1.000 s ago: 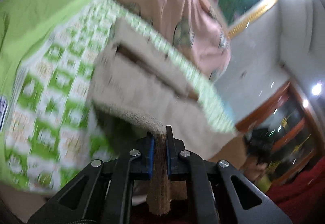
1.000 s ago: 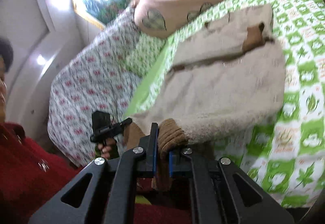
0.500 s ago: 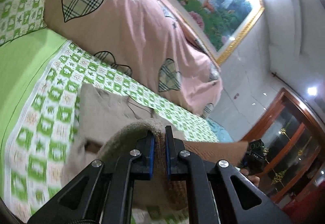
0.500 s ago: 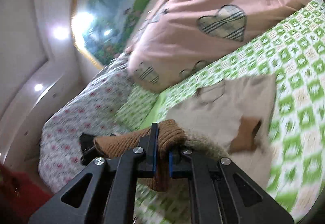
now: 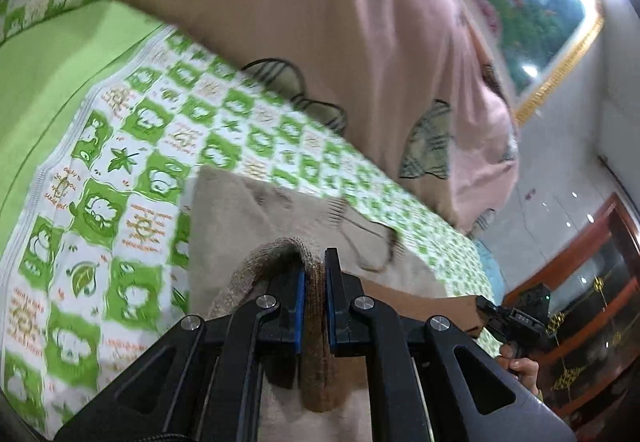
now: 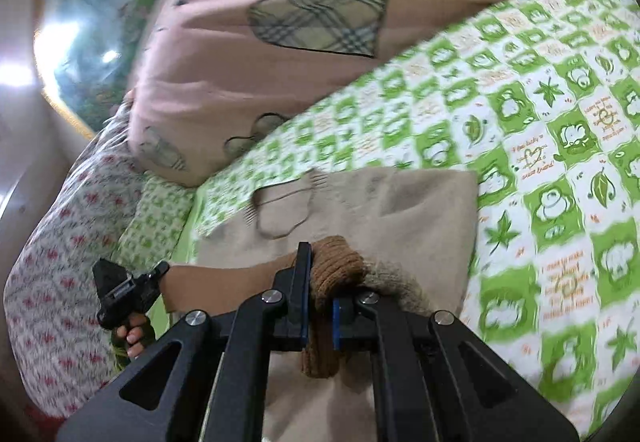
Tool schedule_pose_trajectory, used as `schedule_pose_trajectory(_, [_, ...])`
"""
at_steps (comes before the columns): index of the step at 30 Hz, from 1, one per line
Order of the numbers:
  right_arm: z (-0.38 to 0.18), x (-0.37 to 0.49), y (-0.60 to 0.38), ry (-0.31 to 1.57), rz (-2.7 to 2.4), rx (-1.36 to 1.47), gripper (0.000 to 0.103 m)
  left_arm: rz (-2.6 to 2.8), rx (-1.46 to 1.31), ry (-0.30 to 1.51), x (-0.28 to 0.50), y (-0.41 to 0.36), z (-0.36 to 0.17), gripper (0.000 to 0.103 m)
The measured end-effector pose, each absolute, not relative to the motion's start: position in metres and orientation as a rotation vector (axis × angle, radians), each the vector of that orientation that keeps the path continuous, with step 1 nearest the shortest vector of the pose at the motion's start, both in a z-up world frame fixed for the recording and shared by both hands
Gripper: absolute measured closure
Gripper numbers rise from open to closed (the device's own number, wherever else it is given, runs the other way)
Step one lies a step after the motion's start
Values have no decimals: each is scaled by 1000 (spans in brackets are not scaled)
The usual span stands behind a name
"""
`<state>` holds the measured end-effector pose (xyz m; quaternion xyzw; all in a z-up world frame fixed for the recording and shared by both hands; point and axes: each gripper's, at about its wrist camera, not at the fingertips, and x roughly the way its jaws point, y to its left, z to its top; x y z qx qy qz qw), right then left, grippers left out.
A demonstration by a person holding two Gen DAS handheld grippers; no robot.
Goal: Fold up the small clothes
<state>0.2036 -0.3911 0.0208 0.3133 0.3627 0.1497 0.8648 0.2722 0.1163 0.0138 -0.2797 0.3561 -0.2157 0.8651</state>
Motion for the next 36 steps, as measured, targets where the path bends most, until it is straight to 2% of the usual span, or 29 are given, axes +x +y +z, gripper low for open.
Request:
schedule_pose_trajectory(6, [-9, 237, -394, 874, 234, 664, 93, -385, -530, 839, 301, 109, -13, 95])
schedule_pose_trajectory(10, [-19, 237, -401, 930, 204, 720, 92, -388, -522, 851, 290, 112, -13, 87])
schedule_pose_trajectory(11, [-14, 229, -405, 915, 192, 728, 88, -393, -527, 844, 283, 114, -10, 83])
schedule_pose_trajectory(14, [9, 197, -409, 835, 136, 692, 74, -426, -525, 840, 253, 111, -1, 81])
schedule_pose_trajectory(17, [24, 171, -378, 772, 235, 634, 74, -549, -543, 860, 223, 83, 2, 68])
schedule_pose_trajectory(22, [5, 179, -276, 954, 507, 403, 74, -683, -364, 1013, 219, -7, -18, 67])
schedule_pose_trajectory(25, [-12, 201, -252, 1052, 551, 319, 74, -682, -296, 1089, 242, -24, -31, 69])
schedule_pose_trajectory(26, [-19, 212, -248, 1106, 552, 297, 74, -684, -282, 1115, 251, -25, -34, 71])
schedule_pose_trajectory(27, [-25, 219, -248, 1140, 553, 282, 75, -682, -274, 1124, 257, -25, -35, 78])
schedule_pose_trajectory(28, [-31, 232, -250, 1163, 539, 258, 76, -684, -263, 1128, 268, -22, -34, 79])
schedule_pose_trajectory(33, [-28, 277, -293, 1078, 300, 280, 79, -547, -278, 1059, 316, 14, -23, 79])
schedule_pose_trajectory(36, [-29, 295, -331, 1013, 159, 412, 79, -376, -343, 992, 342, 53, -19, 78])
